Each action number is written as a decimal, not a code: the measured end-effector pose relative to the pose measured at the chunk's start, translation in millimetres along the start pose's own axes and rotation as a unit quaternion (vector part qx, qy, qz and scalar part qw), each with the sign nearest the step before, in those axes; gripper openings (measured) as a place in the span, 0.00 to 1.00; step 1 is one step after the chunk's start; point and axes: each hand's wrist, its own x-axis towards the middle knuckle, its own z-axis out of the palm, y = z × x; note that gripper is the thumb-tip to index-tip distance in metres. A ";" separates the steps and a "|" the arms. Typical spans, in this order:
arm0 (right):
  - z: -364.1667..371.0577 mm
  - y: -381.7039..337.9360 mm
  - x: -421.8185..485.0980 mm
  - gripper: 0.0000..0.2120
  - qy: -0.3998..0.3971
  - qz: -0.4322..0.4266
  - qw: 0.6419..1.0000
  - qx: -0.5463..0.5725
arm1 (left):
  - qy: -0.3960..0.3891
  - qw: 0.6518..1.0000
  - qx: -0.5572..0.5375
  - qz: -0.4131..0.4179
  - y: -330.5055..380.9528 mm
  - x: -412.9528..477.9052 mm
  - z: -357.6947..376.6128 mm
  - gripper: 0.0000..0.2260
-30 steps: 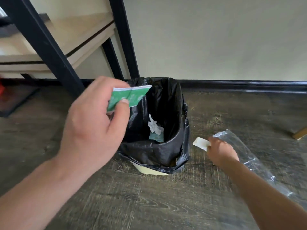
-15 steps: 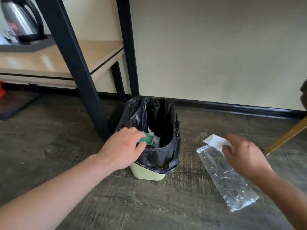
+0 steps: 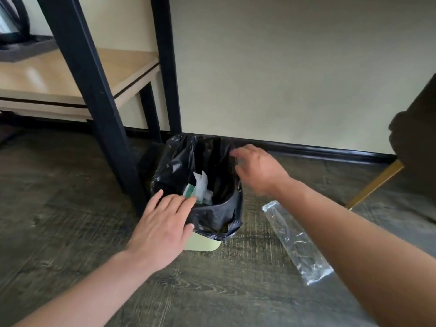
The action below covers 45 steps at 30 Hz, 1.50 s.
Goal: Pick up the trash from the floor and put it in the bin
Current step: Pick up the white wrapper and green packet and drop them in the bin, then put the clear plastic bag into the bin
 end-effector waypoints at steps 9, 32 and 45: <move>114.4 192.9 -125.5 0.35 -0.269 0.248 0.929 -0.058 | 0.021 1.000 0.018 -0.013 12.5 -0.4 16.4 0.29; 57.8 68.5 -84.9 0.03 0.207 0.066 0.975 0.036 | 0.028 0.999 0.026 0.000 13.3 2.0 23.1 0.34; 11.4 -101.4 11.7 0.08 0.297 -0.085 0.946 0.096 | 0.004 0.998 0.055 0.009 11.5 1.0 17.1 0.37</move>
